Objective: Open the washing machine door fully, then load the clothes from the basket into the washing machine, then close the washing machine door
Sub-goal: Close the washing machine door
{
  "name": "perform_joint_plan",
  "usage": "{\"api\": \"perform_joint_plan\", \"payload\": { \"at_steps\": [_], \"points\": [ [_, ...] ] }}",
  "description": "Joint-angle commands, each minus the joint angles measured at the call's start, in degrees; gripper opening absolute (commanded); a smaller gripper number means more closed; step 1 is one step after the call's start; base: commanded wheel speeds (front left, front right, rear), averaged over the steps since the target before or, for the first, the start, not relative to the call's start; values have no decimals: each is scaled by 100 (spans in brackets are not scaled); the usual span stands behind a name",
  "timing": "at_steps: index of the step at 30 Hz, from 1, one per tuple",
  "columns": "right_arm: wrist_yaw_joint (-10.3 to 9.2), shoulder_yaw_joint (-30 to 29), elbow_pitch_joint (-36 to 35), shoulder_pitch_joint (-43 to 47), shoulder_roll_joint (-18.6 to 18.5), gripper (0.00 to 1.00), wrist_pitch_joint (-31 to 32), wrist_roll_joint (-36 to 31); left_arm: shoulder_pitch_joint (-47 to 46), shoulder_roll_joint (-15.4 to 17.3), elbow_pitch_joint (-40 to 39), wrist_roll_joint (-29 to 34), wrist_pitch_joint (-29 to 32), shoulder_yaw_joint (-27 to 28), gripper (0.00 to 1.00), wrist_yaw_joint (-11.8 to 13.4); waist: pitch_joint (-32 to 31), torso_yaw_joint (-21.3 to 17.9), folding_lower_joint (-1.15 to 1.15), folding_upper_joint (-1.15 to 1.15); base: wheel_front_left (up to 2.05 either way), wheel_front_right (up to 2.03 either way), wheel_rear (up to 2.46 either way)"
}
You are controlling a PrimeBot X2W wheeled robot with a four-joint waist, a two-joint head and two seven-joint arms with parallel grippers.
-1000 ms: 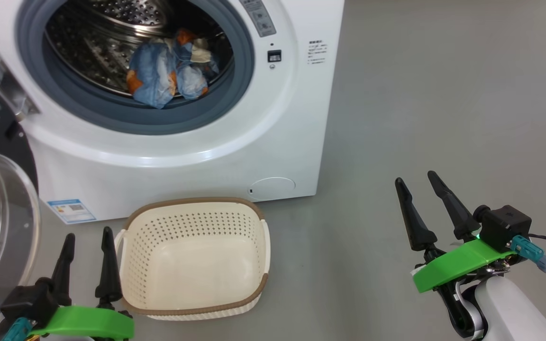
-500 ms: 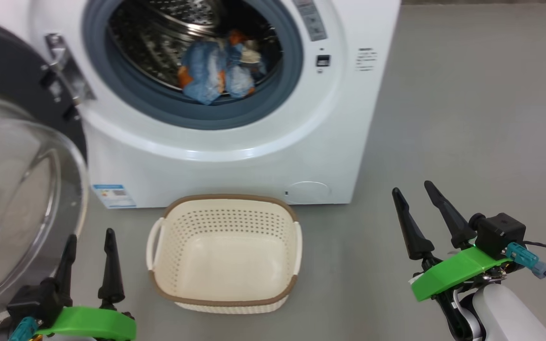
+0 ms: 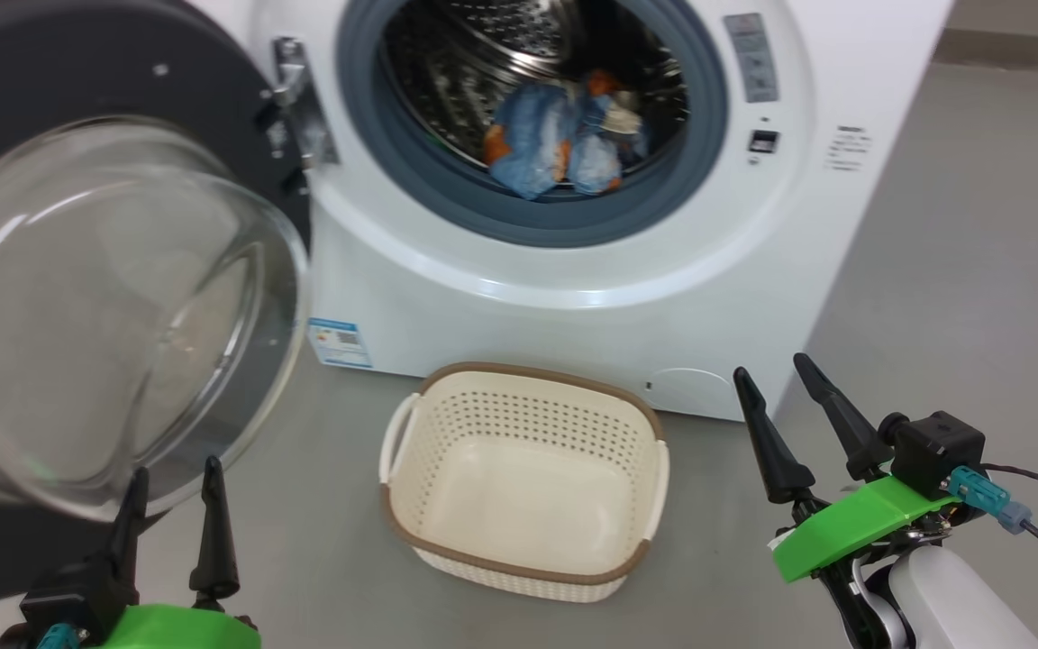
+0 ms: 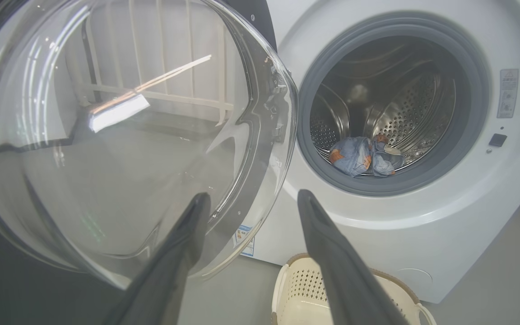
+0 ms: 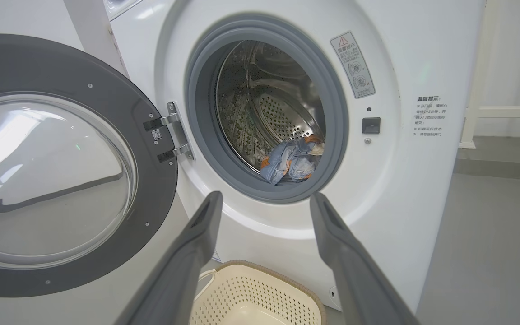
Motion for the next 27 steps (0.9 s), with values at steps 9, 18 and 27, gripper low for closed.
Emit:
{"api": "perform_joint_plan", "payload": {
  "at_steps": [9,18,27],
  "points": [
    [32,131,-115,97,-3,100,-46,21,-50,120,-132,2,-34,167,100,102,-117,718,0,0,0,0,0],
    [32,177,-103,46,-4,100,-46,22,-46,111,-166,-52,-35,170,100,149,-48,939,0,0,0,0,0],
    [32,178,-81,42,12,100,-46,30,-26,109,-183,-77,-36,165,100,181,-70,1032,0,0,0,0,0]
  ]
}}
